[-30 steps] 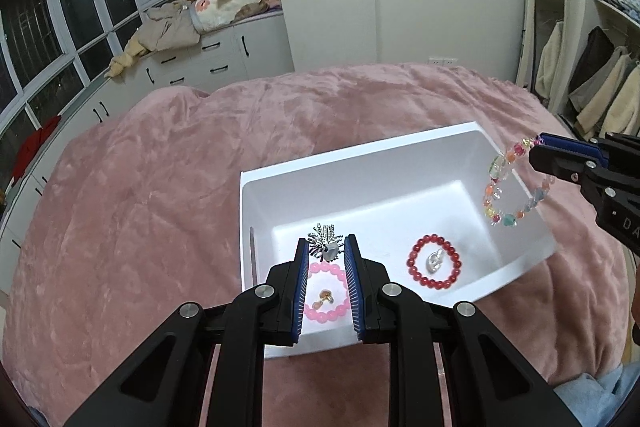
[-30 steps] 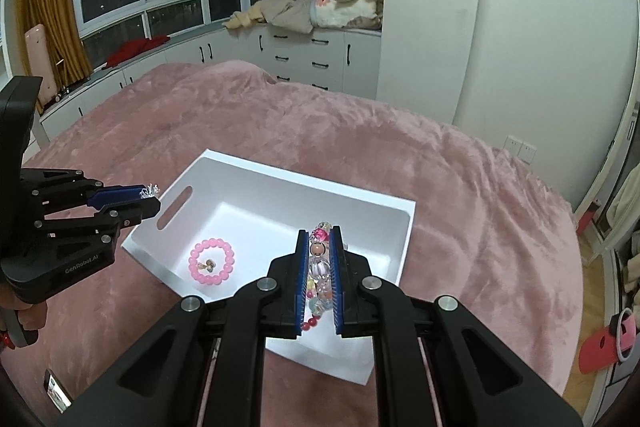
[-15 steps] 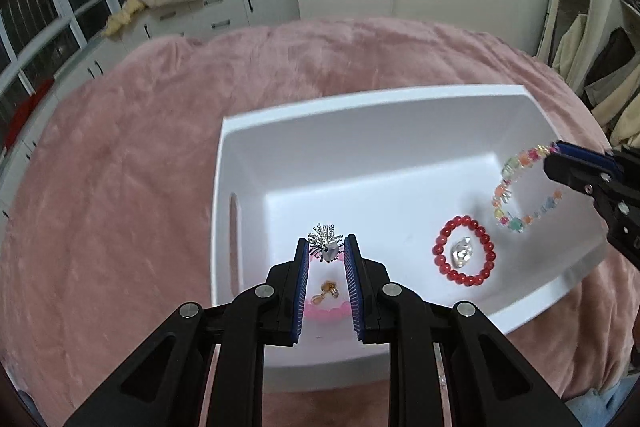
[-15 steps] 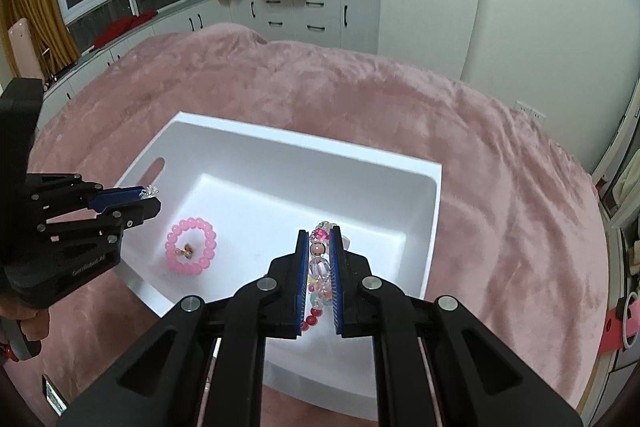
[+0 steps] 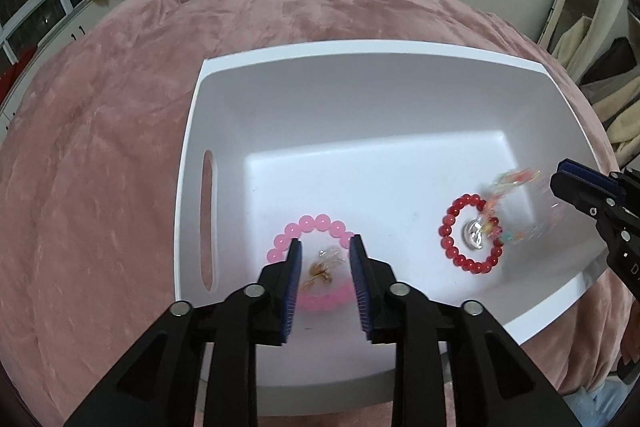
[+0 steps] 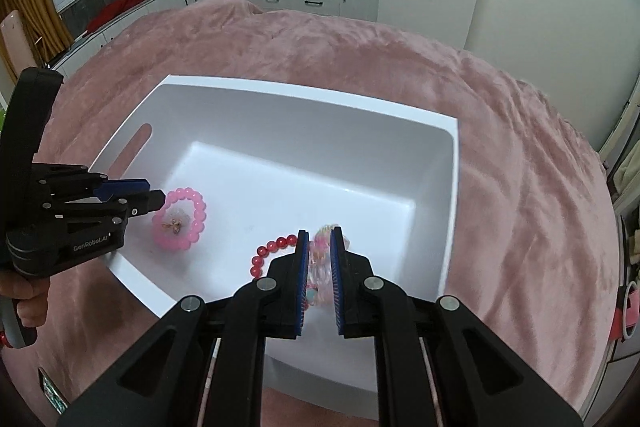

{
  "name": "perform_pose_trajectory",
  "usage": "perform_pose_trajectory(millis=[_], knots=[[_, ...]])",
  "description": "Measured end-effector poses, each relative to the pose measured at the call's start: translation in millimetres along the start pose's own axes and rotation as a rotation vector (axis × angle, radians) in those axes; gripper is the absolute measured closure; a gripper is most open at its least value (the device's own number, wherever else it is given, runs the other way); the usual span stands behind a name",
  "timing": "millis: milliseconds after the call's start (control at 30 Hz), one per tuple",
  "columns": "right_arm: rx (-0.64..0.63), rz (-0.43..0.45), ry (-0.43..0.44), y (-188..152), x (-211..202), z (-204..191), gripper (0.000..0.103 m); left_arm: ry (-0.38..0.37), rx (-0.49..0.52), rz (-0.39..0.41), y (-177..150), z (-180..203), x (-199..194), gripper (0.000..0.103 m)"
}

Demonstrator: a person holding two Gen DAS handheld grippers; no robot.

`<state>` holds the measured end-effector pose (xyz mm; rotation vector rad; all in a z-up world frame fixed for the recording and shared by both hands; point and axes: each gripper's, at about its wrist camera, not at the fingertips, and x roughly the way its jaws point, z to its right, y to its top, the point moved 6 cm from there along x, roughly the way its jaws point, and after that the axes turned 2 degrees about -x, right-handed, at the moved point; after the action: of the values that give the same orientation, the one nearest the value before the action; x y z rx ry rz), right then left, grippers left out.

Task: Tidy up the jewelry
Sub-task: 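Place the flower charm on the pink bracelet while the right tool sets the multicolor bracelet beside the red one, then move both tools back down to the last jewelry pieces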

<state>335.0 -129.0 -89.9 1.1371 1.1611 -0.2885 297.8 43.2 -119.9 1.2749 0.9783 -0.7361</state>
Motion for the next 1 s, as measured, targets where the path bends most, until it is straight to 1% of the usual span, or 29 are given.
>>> perform_pose_trajectory(millis=[33,67,100,133,167,200,233,267,300,333,400,467,633,700,933,1000], knots=[[0.006,0.003,0.0,0.3,-1.9,1.0,0.091,0.006,0.004,0.007,0.4,0.7,-2.3,0.065],[0.011,0.008,0.003,1.2,-4.3,2.0,0.091,0.011,0.011,0.018,0.7,2.2,-5.5,0.065],[0.014,0.016,0.006,1.9,-7.3,2.6,0.089,0.009,0.013,0.023,0.8,3.1,-8.2,0.064],[0.018,0.03,0.011,3.1,-12.4,3.5,0.085,0.005,0.018,0.03,0.5,5.0,-12.2,0.062],[0.024,0.045,0.015,4.3,-18.0,4.4,0.069,0.002,0.026,0.044,-0.1,6.7,-17.6,0.06],[0.029,0.06,0.018,5.4,-23.0,5.2,0.045,0.004,0.034,0.056,-0.3,7.7,-22.0,0.053],[0.034,0.094,0.027,6.6,-32.7,6.0,0.038,0.013,0.048,0.08,-1.4,9.2,-29.4,0.049],[0.034,0.115,0.028,7.4,-38.4,6.4,0.031,0.02,0.063,0.102,-2.9,10.8,-37.0,0.049],[0.035,0.127,0.028,7.8,-43.0,6.8,0.028,0.022,0.075,0.114,-5.0,12.3,-43.2,0.041],[0.038,0.139,0.026,6.8,-49.5,8.1,0.026,0.033,0.083,0.125,-6.9,13.3,-48.2,0.029],[0.041,0.159,0.03,4.9,-57.8,9.5,0.016,0.063,0.112,0.158,-11.4,16.4,-59.9,0.028],[0.036,0.173,0.024,0.3,-65.2,10.6,0.012,0.074,0.139,0.171,-16.8,21.3,-70.0,0.025],[0.032,0.184,0.028,-12.9,-76.3,11.3,0.009,0.071,0.16,0.202,-25.5,26.4,-90.1,0.021],[0.034,0.193,0.032,-17.1,-79.8,10.9,0.009,0.078,0.18,0.214,-30.4,31.3,-95.7,0.02],[0.035,0.204,0.093,-34.9,-88.1,3.0,0.009,0.076,0.225,0.219,-46.0,44.7,-102.8,0.02],[0.033,0.2,0.118,-39.4,-89.3,-1.0,0.012,0.073,0.231,0.209,-51.6,46.0,-100.0,0.02]])
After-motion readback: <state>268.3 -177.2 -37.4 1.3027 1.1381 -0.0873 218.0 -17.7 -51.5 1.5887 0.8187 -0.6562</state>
